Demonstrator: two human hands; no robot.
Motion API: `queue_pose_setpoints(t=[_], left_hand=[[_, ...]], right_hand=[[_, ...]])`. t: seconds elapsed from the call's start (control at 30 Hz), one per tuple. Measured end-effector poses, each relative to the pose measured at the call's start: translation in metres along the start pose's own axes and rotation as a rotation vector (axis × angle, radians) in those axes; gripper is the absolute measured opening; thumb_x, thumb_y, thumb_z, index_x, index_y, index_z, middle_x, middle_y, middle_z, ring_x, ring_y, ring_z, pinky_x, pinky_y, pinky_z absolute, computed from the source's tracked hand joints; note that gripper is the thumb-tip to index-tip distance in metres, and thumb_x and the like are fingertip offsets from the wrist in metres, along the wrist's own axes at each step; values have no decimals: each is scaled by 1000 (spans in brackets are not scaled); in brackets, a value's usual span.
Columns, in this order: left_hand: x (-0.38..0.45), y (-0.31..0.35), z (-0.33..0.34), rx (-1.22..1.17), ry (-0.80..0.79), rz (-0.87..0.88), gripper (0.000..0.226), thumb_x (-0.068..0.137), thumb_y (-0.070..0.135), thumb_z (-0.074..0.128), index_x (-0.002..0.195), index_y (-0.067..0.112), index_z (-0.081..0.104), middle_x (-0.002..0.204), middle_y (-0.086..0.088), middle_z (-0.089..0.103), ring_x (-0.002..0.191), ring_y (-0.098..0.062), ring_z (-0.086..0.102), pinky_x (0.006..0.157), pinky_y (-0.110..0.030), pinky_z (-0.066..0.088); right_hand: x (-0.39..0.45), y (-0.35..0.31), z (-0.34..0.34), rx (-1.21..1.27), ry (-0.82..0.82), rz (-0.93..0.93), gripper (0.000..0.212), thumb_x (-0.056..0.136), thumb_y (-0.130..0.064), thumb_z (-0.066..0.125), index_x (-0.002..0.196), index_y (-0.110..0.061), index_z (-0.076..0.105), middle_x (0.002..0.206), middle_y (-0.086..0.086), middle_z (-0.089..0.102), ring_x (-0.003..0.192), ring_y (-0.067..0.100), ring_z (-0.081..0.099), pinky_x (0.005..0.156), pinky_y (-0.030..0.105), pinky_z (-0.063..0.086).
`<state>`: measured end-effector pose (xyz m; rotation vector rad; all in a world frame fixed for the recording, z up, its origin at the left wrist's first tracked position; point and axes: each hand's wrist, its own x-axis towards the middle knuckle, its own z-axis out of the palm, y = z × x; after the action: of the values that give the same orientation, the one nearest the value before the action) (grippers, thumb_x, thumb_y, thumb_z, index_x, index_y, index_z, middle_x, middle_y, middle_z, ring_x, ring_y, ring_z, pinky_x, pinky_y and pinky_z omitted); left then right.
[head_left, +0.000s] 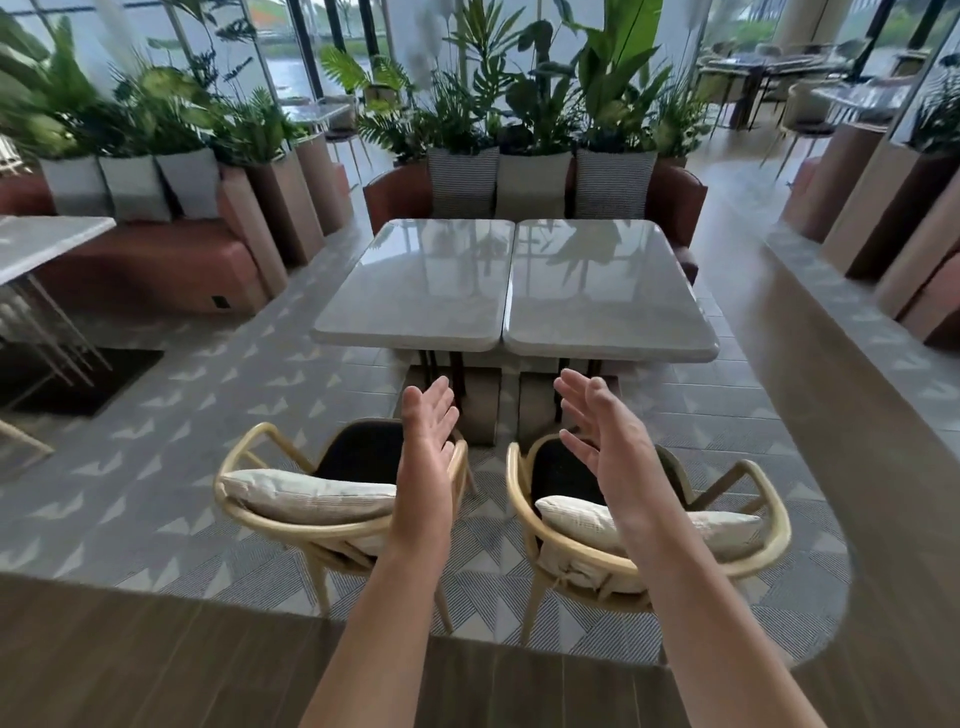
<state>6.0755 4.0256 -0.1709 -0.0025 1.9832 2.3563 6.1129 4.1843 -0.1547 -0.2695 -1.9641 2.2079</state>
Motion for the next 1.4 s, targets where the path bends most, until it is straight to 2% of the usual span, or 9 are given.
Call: queue_pose_setpoints(t=[0.37,0.47,0.57,0.77,0.93,1.03,1.13,1.27,1.4], left_hand=[[74,-27,-93,-72,21,-173,87,85,74,20,151,22,42,156,-2,45,139,-16,46,123,-45,23],[113,-35,-133,-96,10,-239,68,99,65,18,144,24,49,148,-3,53,134,-17,53,121,-44,27],[159,-59,-183,-127,1,-393,56,104,59,21,128,24,58,133,-5,66,121,-19,63,116,-45,34],[197,-122,-283,-82,119,-671,51,104,55,37,122,16,64,112,-5,76,105,-22,72,99,-42,50],[201,-161,-360,-52,210,-780,48,103,54,37,120,18,65,110,-3,76,108,-21,70,102,-44,41],[205,-174,-387,-16,282,-857,43,103,50,43,114,16,66,112,-4,73,109,-20,66,104,-42,38],[209,-189,-403,-29,412,-909,27,102,36,51,101,12,64,101,-6,74,99,-22,68,108,-46,39],[217,-204,-412,38,533,-917,10,100,15,55,93,8,59,77,-9,62,76,-22,64,99,-51,53],[224,-222,-419,158,626,-867,15,95,9,63,103,3,53,90,-12,63,82,-23,65,87,-47,58]], right_hand=[[56,47,89,-47,28,112,41,107,-32,37,144,-18,49,143,-4,54,133,10,48,115,36,39],[80,66,129,-40,50,143,34,106,-29,38,136,-23,53,136,-6,57,131,10,50,111,33,40],[105,96,178,-23,119,239,30,106,-28,43,128,-22,62,128,-7,64,122,6,56,106,31,45],[133,181,255,13,215,524,22,104,-25,49,116,-19,66,126,3,66,121,17,59,108,42,46],[133,256,298,12,330,731,17,104,-23,50,102,-18,66,112,4,70,113,22,64,103,41,50],[129,286,315,27,361,850,14,102,-20,53,94,-18,63,115,10,68,110,23,63,99,39,52],[122,315,322,82,433,937,10,101,-17,56,105,-9,61,117,13,66,108,22,64,100,40,53],[123,340,324,163,578,1027,32,98,-12,62,125,2,54,112,15,64,101,23,66,95,42,57],[125,357,328,286,620,1060,46,94,-4,64,137,-3,46,127,17,62,100,26,68,96,47,56]])
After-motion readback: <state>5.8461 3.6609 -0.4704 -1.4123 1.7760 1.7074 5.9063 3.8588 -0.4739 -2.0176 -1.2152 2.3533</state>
